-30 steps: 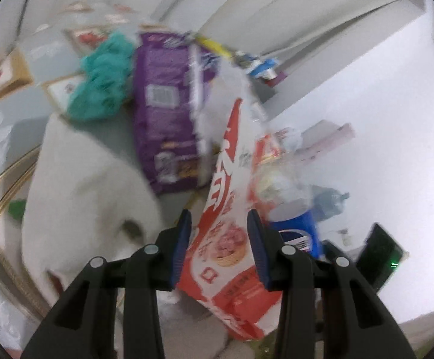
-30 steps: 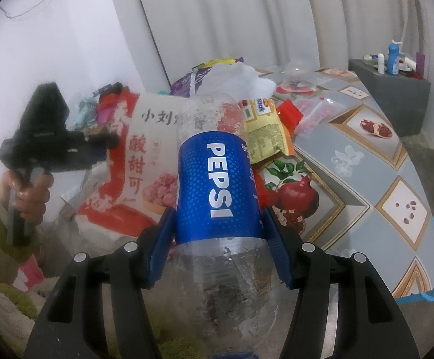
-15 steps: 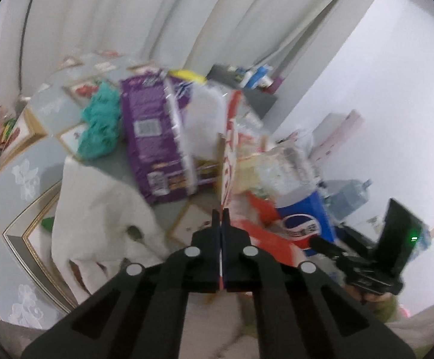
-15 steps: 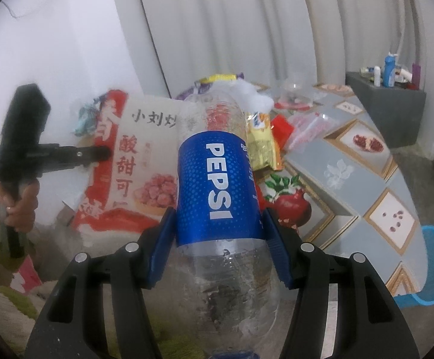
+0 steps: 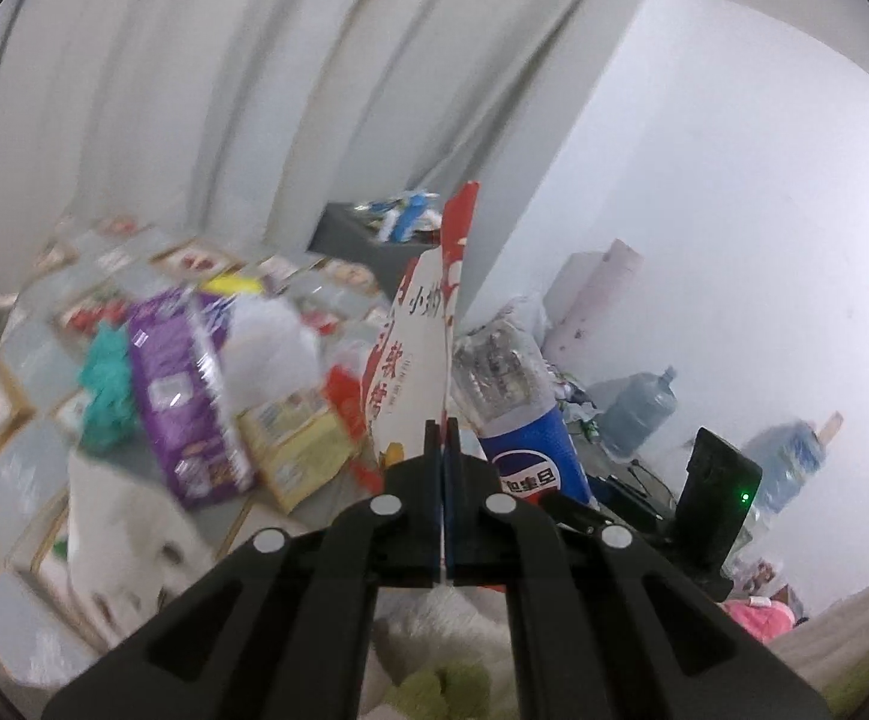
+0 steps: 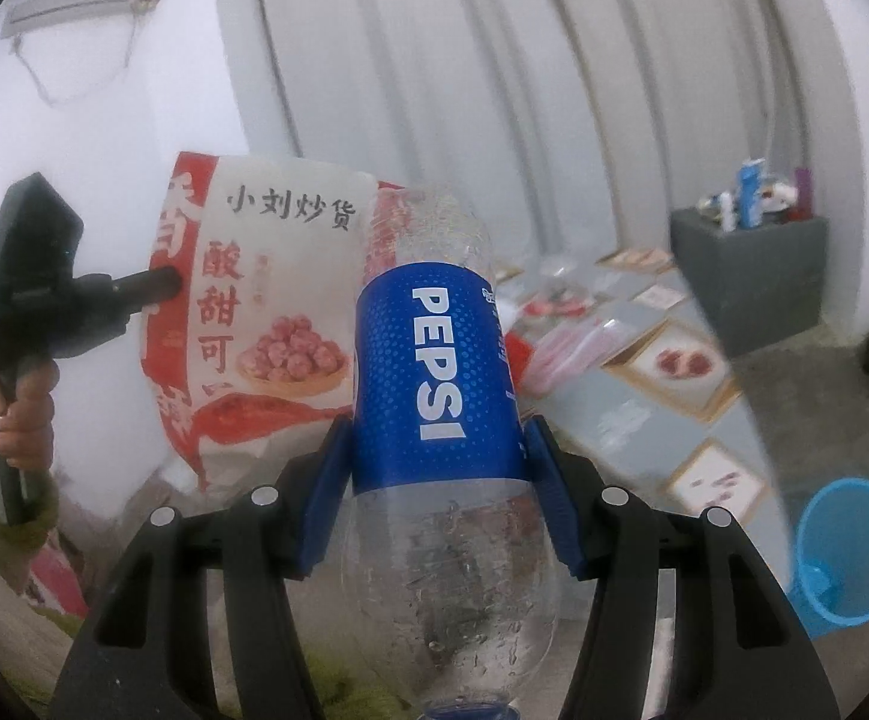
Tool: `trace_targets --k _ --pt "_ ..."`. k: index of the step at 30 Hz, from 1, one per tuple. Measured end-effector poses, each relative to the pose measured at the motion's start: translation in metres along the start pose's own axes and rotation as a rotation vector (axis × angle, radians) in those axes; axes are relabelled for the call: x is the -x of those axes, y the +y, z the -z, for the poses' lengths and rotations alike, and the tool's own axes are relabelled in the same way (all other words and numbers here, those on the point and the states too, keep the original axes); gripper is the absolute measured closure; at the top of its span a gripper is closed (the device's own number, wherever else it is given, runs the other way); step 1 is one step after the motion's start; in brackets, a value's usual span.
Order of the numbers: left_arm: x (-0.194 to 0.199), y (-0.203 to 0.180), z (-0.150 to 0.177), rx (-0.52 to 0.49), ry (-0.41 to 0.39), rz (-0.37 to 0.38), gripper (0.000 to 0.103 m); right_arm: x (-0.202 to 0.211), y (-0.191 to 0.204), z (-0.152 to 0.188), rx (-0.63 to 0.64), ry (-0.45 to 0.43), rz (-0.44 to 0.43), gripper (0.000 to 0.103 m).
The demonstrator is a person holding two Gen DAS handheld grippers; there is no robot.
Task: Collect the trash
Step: 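Carry the snack bag and Pepsi bottle over the blue wastebasket with both grippers, then open both grippers to drop the bag and bottle into the wastebasket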
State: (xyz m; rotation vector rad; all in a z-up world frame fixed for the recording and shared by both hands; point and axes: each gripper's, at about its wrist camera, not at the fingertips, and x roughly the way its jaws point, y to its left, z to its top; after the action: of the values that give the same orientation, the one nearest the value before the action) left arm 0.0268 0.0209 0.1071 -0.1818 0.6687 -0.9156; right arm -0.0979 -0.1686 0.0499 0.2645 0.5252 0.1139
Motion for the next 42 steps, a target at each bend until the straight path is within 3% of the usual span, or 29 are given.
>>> trace_targets --k 6,10,14,20,24,29,35,38,42 --pt "-0.063 -0.06 -0.051 -0.175 0.046 0.091 0.103 0.039 -0.062 -0.013 -0.09 -0.097 0.172 0.049" --pt "-0.147 -0.108 -0.08 -0.286 0.173 0.14 0.103 0.061 -0.114 -0.012 -0.2 -0.129 0.289 0.049" --pt "-0.246 -0.159 -0.087 -0.42 0.316 0.15 0.103 0.07 -0.185 0.001 -0.4 -0.108 0.391 0.048" --pt "-0.426 -0.232 -0.045 -0.688 0.537 0.096 0.103 0.065 -0.299 0.04 -0.788 -0.097 0.389 0.048" --pt "-0.527 -0.249 -0.001 -0.777 0.645 0.08 0.103 0.05 -0.386 0.081 -1.161 -0.119 0.325 0.048" --pt "-0.623 -0.26 0.063 -0.814 0.747 0.055 0.103 0.018 -0.462 0.128 -1.506 -0.107 0.297 0.048" --pt "-0.7 -0.25 0.13 -0.796 0.874 -0.021 0.098 -0.051 -0.516 0.164 -1.658 0.064 0.377 0.047" --pt "-0.72 -0.245 0.15 -0.845 0.933 -0.093 0.078 -0.07 -0.525 0.182 -1.683 0.156 0.424 0.047" --pt "-0.71 -0.249 0.141 -0.885 0.885 -0.079 0.054 -0.095 -0.54 0.191 -1.681 0.235 0.467 0.047"
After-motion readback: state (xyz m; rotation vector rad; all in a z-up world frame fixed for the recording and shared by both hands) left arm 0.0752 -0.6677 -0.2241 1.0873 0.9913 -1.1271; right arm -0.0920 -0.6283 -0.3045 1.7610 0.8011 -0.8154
